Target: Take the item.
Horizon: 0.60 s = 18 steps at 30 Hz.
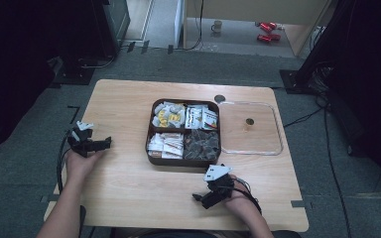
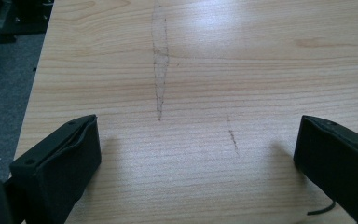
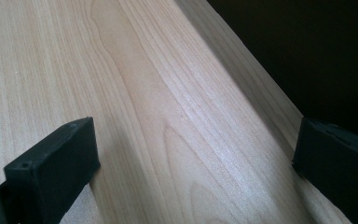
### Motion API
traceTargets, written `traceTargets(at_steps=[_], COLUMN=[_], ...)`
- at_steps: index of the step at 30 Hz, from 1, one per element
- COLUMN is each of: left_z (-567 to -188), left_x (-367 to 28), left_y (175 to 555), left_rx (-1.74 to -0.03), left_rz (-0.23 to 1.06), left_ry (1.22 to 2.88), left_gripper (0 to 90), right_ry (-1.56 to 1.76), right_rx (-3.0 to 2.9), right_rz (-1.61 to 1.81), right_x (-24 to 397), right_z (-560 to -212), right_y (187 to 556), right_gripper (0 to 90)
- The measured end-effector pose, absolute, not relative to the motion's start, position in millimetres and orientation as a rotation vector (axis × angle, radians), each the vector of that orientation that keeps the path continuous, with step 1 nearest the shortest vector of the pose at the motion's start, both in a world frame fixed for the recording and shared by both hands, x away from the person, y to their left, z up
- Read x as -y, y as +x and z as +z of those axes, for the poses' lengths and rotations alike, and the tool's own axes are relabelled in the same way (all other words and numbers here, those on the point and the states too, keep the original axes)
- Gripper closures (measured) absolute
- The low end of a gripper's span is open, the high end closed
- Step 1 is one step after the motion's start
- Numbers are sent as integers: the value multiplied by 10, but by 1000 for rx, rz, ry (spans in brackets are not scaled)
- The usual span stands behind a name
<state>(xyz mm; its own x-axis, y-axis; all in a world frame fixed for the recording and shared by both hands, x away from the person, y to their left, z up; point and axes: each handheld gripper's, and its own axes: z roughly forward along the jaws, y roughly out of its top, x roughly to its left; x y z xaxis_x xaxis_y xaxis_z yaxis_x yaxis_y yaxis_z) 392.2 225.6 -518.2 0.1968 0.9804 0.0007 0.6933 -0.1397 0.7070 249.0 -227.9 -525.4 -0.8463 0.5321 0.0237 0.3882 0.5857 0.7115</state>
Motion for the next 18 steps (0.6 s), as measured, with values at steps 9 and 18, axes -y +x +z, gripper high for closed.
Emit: traceTargets(at_steps=[9, 18], left_z=[-5167, -5109], left_x=[-2258, -2259], left_y=[3913, 3904], left_rx=[-1552, -1508], left_rz=[641, 610], left_ry=[1906, 1949], left_gripper=[24, 235], right_ry=[770, 770], right_rx=[-2623, -2623], right_rz=[1107, 1107], right_x=[2278, 2278], right_z=[-5254, -5254], right_y=[2491, 2491], right_gripper=[0, 0])
